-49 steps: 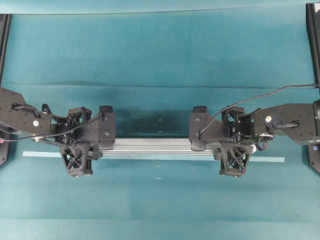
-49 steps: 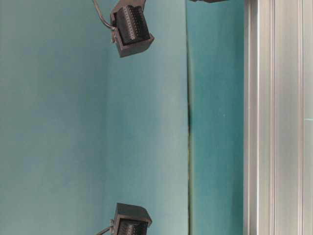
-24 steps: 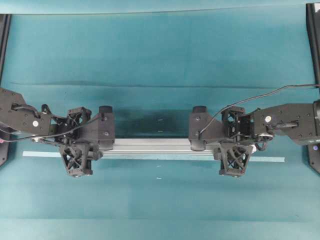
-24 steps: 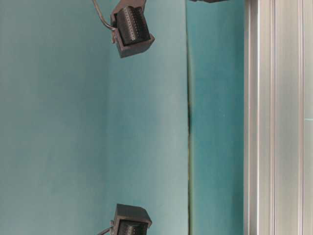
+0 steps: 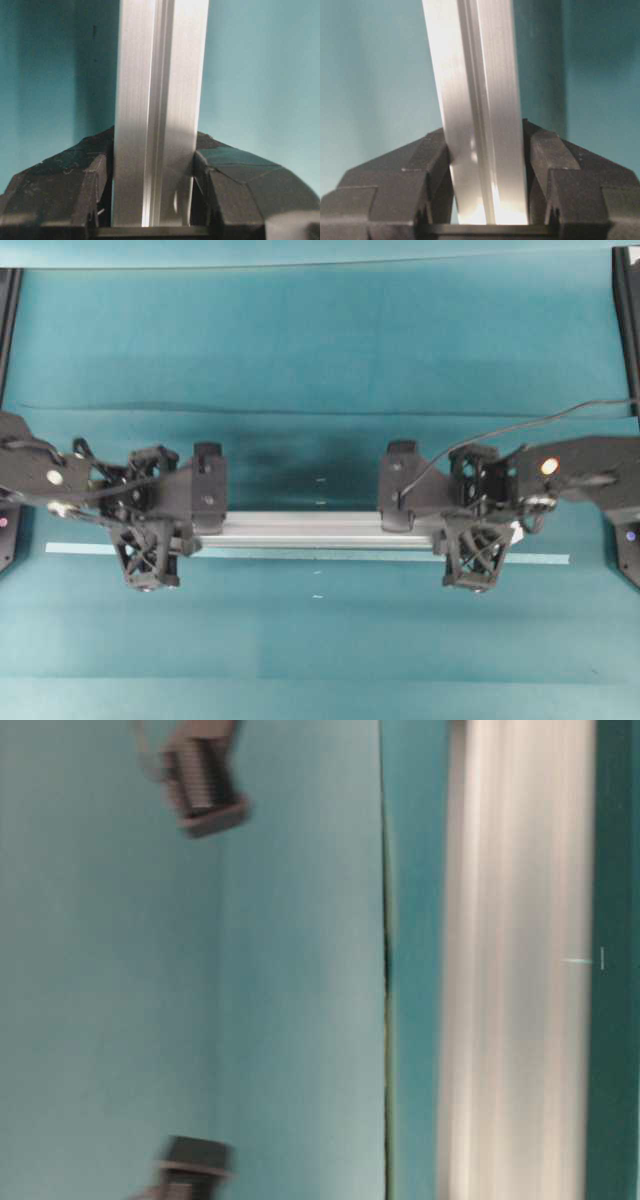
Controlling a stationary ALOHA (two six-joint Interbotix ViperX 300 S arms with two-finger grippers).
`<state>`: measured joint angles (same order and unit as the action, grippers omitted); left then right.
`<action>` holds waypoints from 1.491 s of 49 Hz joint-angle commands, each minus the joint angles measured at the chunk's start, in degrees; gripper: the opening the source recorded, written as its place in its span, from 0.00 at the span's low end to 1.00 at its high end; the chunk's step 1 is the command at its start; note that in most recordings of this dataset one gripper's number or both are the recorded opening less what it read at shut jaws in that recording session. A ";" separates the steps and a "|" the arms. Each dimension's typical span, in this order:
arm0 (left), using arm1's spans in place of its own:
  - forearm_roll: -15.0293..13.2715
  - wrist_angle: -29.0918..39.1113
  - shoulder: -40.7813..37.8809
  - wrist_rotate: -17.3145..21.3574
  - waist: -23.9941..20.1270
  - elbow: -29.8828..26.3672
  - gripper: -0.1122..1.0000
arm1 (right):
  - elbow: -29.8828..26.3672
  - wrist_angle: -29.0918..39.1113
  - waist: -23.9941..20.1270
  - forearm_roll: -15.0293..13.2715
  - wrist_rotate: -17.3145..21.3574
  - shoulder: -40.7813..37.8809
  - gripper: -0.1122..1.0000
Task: Lift the metal rail with both hands.
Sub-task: 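Hold the rail with both grippers and begin raising it, then lift the rail higher with both grippers, keeping it level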
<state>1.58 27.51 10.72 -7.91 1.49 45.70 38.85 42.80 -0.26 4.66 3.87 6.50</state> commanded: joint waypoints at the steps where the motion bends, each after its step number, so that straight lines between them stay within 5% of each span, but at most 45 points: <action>1: -0.26 3.96 4.48 -0.70 -0.18 -3.96 0.38 | -4.39 4.22 0.26 0.26 0.88 3.16 0.44; 17: -0.35 26.98 12.66 -0.70 -0.26 -16.35 0.38 | -17.23 22.85 1.58 0.26 0.88 6.94 0.44; 44: -0.26 45.62 12.48 -1.49 0.00 -35.33 0.38 | -41.92 46.14 1.93 -0.09 8.00 6.33 0.44; 61: -0.35 55.90 9.14 -1.67 0.00 -48.96 0.38 | -53.96 56.25 1.85 -0.70 10.28 3.87 0.44; 73: -0.26 65.48 4.57 -1.67 -0.26 -55.99 0.38 | -58.71 57.30 1.93 -0.79 10.28 2.64 0.44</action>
<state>1.14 91.23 16.26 -8.09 1.58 -7.03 -17.58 100.63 0.97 4.48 10.28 9.14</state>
